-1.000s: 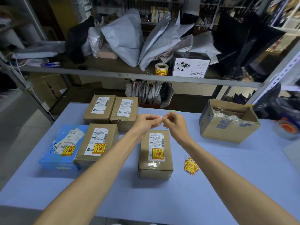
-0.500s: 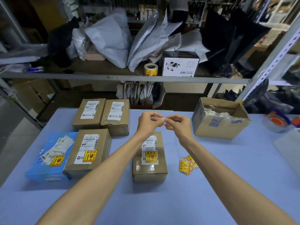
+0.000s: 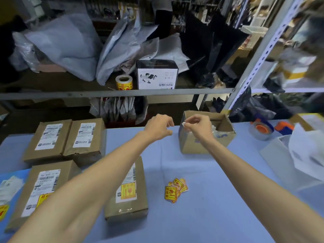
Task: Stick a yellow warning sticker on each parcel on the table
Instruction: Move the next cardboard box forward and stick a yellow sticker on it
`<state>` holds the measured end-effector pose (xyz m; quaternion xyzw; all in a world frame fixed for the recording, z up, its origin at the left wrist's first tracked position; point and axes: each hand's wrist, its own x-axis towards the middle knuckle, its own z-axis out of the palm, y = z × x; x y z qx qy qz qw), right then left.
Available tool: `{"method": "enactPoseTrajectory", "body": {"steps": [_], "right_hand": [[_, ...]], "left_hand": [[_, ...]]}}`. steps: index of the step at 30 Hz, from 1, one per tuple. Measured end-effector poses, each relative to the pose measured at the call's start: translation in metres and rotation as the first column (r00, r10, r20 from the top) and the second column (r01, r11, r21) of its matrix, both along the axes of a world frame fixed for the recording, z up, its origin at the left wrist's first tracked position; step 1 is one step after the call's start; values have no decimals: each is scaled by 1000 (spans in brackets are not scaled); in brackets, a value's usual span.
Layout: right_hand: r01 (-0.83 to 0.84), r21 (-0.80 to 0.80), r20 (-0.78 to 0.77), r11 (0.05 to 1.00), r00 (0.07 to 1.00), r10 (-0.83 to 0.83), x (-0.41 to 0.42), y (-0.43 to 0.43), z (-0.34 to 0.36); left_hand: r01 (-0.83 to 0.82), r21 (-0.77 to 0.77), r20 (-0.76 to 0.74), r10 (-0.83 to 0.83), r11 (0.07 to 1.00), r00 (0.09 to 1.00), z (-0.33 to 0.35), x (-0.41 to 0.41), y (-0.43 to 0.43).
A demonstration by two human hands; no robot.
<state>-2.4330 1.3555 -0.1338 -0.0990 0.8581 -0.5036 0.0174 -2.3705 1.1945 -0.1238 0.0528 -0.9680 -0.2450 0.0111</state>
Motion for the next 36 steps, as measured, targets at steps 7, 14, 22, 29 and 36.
{"method": "enactPoseTrajectory", "body": {"steps": [7,14,22,29,36], "right_hand": [[-25,425,-167,905,980,106,-71,16,5],[-15,624,-160,781,976,146,-105,23,1],[-18,664,-176,747,968,180,-105,20,1],[-238,652,-123,720,904,410,-59,-29,2],[-493,636,107,594,819,564,26,-74,-40]], "left_hand": [[56,-212,60,-45,976,997,13,-57,7],[49,-231,65,-35,972,997,12,-89,11],[32,-199,81,-16,980,997,11,-84,9],[-121,-133,130,138,984,982,5,-32,-25],[-314,-74,250,323,946,913,-48,79,-66]]}}
